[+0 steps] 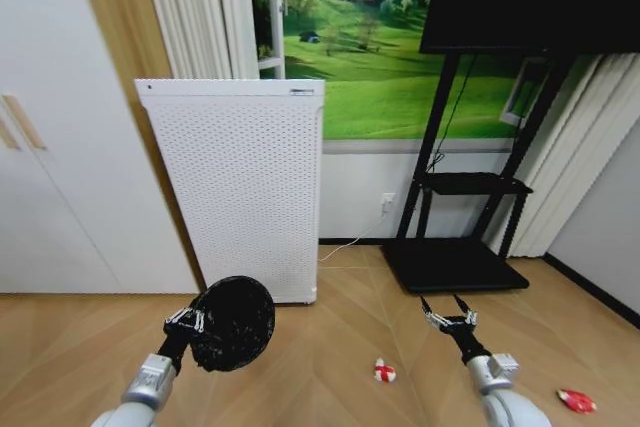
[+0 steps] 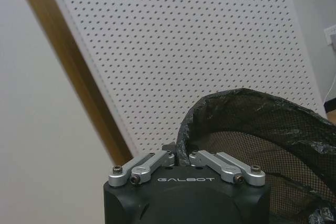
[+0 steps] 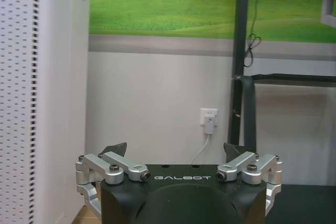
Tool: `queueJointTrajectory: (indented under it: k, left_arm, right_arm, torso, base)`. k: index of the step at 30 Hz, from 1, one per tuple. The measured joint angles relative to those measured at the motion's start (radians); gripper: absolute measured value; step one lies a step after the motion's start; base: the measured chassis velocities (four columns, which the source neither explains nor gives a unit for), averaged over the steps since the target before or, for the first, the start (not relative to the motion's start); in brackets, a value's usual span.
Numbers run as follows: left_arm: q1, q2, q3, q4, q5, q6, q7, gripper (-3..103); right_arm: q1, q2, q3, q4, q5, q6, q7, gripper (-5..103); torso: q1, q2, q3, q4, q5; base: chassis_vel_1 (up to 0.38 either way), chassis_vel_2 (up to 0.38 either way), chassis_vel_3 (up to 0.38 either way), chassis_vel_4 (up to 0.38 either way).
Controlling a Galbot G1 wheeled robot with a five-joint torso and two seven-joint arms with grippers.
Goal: Pick up the trash bin and place the garbage on the floor into it.
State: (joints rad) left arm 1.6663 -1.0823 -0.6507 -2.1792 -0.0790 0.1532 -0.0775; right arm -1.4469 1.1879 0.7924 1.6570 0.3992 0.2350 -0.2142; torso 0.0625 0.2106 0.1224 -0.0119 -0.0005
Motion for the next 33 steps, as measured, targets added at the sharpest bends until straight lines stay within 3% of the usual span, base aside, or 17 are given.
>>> queueJointTrajectory:
  k: [7, 12, 18, 24, 27, 33]
  left_arm:
    - [0.0, -0.002, 0.018, 0.004, 0.005, 0.0, 0.0, 7]
    - [0.0, -0.004, 0.033, 0.006, 0.005, -0.001, 0.001, 7]
    - [-0.009, -0.012, 0.055, 0.022, 0.014, -0.004, 0.001, 7]
    - [-0.028, -0.024, 0.07, 0.057, 0.016, -0.005, 0.001, 7]
    - [-0.033, -0.027, 0.074, 0.07, 0.016, -0.006, 0.0, 7]
    - [-0.04, -0.028, 0.082, 0.088, 0.016, -0.006, -0.001, 7]
  right_arm:
    - [-0.017, -0.028, -0.028, 0.015, -0.069, -0.034, 0.022, 100]
    - [-0.042, -0.139, -0.103, -0.001, -0.125, -0.08, 0.034, 100]
    - [-0.084, -0.234, -0.204, -0.051, -0.132, -0.107, 0.041, 100]
    - [-0.113, -0.288, -0.275, -0.089, -0.169, -0.106, 0.041, 100]
    - [-0.11, -0.299, -0.304, -0.1, -0.163, -0.108, 0.046, 100]
    - [-0.048, -0.307, -0.426, -0.161, -0.009, -0.178, 0.116, 100]
  torso:
    - [0.0, 0.0, 0.0, 0.0009, 0.0005]
    - [0.0, 0.0, 0.0, -0.0004, 0.0005]
    - [0.0, 0.0, 0.0, 0.0006, 0.0008]
    - [0.0, 0.0, 0.0, -0.0001, 0.0003]
    - [0.0, 0.0, 0.0, -0.0001, 0.0005]
    - [0.0, 0.0, 0.0, 0.0004, 0.0006]
  base:
    - [0.09, 0.048, -0.019, -0.055]
    - [-0.107, -0.05, 0.067, 0.048]
    - [-0.033, -0.04, 0.003, 0.015]
    - [0.0, 0.0, 0.0, 0.0]
    - [0.0, 0.0, 0.0, 0.0]
    - [0.0, 0.0, 0.0, 0.0]
